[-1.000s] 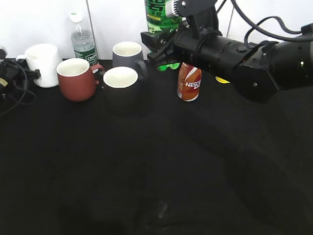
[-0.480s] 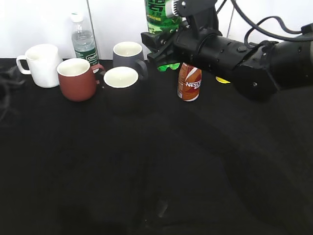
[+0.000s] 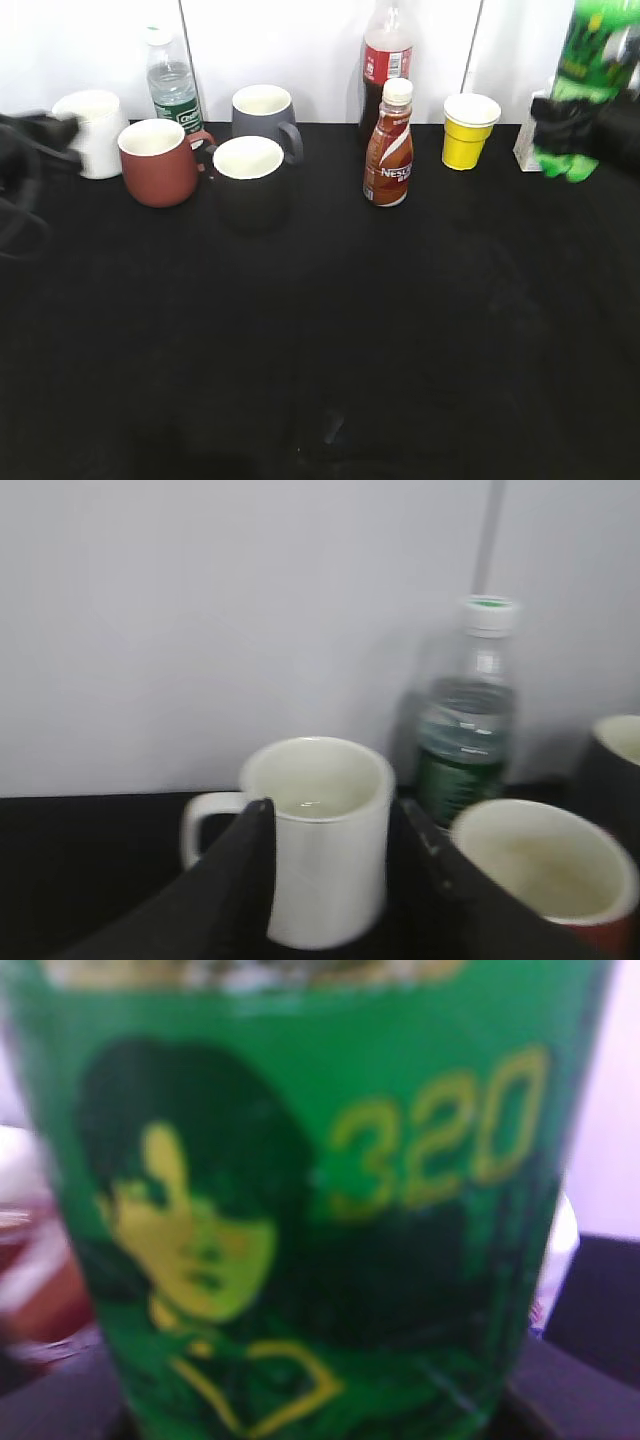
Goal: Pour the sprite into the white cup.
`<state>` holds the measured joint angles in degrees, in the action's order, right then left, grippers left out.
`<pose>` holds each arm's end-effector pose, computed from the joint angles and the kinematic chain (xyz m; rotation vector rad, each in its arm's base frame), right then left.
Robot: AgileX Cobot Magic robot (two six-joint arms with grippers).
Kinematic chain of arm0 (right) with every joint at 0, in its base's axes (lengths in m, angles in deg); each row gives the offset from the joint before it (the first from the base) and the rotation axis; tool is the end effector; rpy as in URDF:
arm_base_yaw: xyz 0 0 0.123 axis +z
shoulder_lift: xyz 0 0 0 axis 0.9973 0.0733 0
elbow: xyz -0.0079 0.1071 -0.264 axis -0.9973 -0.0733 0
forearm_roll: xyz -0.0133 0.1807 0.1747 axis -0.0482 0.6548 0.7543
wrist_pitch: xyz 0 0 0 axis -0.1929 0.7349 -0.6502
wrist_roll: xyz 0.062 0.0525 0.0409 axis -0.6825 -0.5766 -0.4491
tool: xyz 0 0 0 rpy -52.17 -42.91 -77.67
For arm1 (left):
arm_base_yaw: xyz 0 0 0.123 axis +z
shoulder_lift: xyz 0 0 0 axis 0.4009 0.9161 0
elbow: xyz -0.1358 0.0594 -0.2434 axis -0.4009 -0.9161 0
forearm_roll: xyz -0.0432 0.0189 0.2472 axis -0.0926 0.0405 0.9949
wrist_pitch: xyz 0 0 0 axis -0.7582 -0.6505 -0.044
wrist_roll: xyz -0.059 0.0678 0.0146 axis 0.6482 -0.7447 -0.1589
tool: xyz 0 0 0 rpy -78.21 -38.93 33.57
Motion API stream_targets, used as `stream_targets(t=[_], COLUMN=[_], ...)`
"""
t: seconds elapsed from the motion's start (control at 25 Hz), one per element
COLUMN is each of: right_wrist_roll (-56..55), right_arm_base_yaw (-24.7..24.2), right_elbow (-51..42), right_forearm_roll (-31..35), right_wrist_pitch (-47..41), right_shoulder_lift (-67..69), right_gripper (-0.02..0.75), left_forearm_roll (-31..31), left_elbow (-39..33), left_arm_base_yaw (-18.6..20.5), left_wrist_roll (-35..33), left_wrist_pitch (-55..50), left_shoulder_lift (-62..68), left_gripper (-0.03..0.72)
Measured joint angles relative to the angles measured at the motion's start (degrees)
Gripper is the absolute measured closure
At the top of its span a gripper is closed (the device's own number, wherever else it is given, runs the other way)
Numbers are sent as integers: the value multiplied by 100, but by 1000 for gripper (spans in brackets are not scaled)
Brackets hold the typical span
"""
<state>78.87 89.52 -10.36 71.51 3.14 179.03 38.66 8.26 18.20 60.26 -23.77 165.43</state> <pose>0.3406 0.0348 0.1730 -0.1391 1.7209 0.1866 0.3069 -0.0451 0.1703 0.2225 1.7369 -0.2129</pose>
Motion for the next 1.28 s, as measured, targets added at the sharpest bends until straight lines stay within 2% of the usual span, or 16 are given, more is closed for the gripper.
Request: stream_targets(t=[0.08, 0.16, 0.32, 0.44, 0.52, 0.6, 0.68, 0.76, 0.88, 0.92, 1.0, 1.04, 1.08, 1.12, 1.2, 1.28], right_wrist_roll=[201, 229, 241, 253, 253, 253, 253, 248, 162, -146, -993, -1376, -1552, -1573, -833, 176], right_arm_base_yaw=[0, 0, 0, 0, 0, 0, 0, 0, 0, 0, 62, 187, 323, 461, 602, 620], right_elbow=[79, 460, 1312, 1562, 1574, 1513, 1093, 603, -67, -179, -142, -97, -22, 74, 361, 628], right_forearm_roll=[262, 308, 338, 338, 331, 326, 326, 326, 279, 139, -676, -1020, -1012, -856, 51, 1053], right_wrist_pitch=[1111, 1506, 1663, 1740, 1749, 1731, 1711, 1582, 316, -513, -2719, -3977, -5104, -6256, -8122, -9350], right_shoulder_lift=[946, 1815, 2770, 3059, 3076, 3038, 2718, 2277, 1233, 705, -264, -689, -980, -1182, -1276, -1416], right_gripper=[335, 335, 335, 325, 254, 134, 98, 94, 94, 97, 116, 127, 139, 146, 149, 149], left_forearm_roll=[16, 27, 68, 74, 85, 85, 96, 116, 205, 282, 286, 164, -58, -171, -435, -758], left_elbow=[0, 0, 0, 0, 0, 0, 0, 0, 0, 0, 33, 145, 331, 520, 802, 834], left_arm_base_yaw=[-308, -372, -374, -374, -374, -374, -374, -379, -391, -391, -427, -507, -595, -691, -850, -866], left_wrist_roll=[0, 35, 167, 172, 172, 172, 172, 172, 501, 668, 842, 864, 875, 880, 569, 312], left_wrist_pitch=[-220, -283, -311, -311, -311, -316, -387, -655, -1830, -2391, -4001, -5145, -6228, -7432, -9420, -10749], left_shoulder_lift=[-1, -1, -1, -1, -1, -1, -1, -6, -205, -354, -821, -1106, -1369, -1626, -2034, -2537], left_gripper=[388, 388, 388, 388, 388, 388, 388, 376, 237, 218, 207, 208, 208, 207, 209, 232])
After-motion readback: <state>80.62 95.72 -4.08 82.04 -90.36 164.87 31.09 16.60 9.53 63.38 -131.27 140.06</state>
